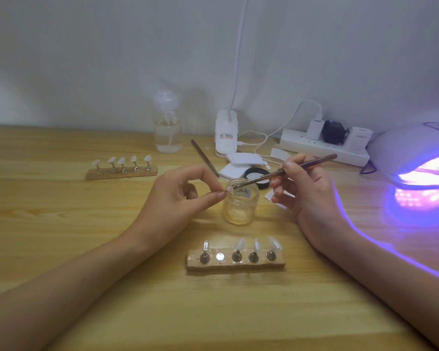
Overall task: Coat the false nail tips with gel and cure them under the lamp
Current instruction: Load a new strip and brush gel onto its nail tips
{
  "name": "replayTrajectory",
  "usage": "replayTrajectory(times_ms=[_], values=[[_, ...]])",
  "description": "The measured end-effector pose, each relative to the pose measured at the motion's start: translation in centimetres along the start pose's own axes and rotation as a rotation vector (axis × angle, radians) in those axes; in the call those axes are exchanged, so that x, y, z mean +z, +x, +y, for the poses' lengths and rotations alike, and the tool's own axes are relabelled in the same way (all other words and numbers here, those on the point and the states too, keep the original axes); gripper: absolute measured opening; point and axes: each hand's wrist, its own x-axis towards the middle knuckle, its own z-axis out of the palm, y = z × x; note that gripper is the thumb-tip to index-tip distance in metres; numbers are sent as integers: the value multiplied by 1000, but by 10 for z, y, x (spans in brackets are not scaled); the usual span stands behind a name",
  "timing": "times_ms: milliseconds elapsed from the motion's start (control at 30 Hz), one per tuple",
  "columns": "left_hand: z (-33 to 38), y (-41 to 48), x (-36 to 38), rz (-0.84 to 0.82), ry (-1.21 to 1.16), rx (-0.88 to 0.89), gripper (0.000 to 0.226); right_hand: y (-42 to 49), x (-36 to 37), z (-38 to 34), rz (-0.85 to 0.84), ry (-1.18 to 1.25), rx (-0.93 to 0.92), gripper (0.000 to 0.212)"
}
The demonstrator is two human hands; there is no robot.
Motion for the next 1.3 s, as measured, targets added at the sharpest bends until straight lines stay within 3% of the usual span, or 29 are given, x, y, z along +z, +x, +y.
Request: replayTrajectory(times_ms=[167, 300, 433, 600, 733, 867, 1033, 1200, 1300], values=[[1, 0, 0, -3, 1, -5, 11, -1, 0, -1, -83, 23, -27, 13], [2, -1, 0, 2, -2, -15, 11, 0, -1, 0, -3, 8, -15, 20], [1, -1, 0, 3, -5, -25, 12, 0, 1, -2, -75, 36, -23, 14], [1, 0, 0, 6, -9, -29, 13, 0, -1, -1, 6, 18, -9, 21], [1, 0, 0, 12, -4, -39, 13, -2, 1, -2, -70, 24, -34, 14], [2, -1, 1, 20, -17, -53, 13, -1, 0, -2, 4, -2, -7, 21], [3, -1, 1, 24, -18, -66, 15, -2, 2, -3, -66, 23, -26, 14], [3, -1, 1, 34, -7, -66, 14, -1, 0, -3, -3, 38, 0, 28], [3, -1, 1, 37, 11, -69, 13, -2, 2, -3, -55, 59, 0, 22]])
